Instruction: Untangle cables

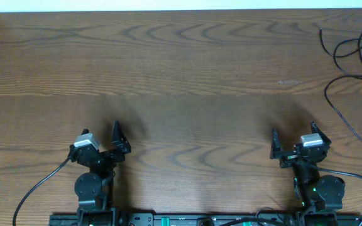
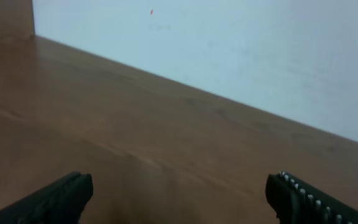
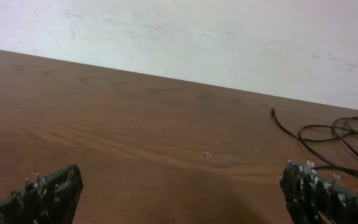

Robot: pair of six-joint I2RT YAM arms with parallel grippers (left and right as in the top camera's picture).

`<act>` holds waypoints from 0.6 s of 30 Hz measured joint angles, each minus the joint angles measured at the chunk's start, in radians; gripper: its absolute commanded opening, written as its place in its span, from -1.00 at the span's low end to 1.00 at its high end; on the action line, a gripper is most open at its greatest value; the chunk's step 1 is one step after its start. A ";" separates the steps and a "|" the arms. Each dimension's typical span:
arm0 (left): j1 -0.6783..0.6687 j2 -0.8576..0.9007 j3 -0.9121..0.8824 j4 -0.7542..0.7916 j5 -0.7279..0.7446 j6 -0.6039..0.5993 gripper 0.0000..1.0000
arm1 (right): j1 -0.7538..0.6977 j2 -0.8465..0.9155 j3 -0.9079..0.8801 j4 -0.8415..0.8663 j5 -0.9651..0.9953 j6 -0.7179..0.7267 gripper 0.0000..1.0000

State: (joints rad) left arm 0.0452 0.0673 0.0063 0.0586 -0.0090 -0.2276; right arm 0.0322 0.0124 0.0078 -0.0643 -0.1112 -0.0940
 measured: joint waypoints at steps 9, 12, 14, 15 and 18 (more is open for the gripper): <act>0.000 -0.056 0.009 -0.078 -0.009 0.015 0.89 | 0.000 0.000 0.000 0.000 0.000 0.000 0.98; 0.000 -0.056 0.009 -0.079 -0.009 0.019 0.89 | 0.000 0.000 0.000 0.000 0.000 0.000 0.98; 0.000 -0.056 0.009 -0.079 -0.009 0.019 0.89 | 0.000 0.000 0.000 0.000 0.000 0.000 0.99; 0.000 -0.056 0.009 -0.079 -0.009 0.019 0.89 | 0.000 0.000 0.000 0.000 0.000 0.000 0.99; 0.000 -0.056 0.009 -0.079 -0.009 0.019 0.90 | 0.000 0.000 0.000 0.000 0.000 0.000 0.99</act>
State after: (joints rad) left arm 0.0452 0.0113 0.0154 -0.0204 -0.0181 -0.2081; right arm 0.0322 0.0124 0.0078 -0.0639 -0.1112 -0.0940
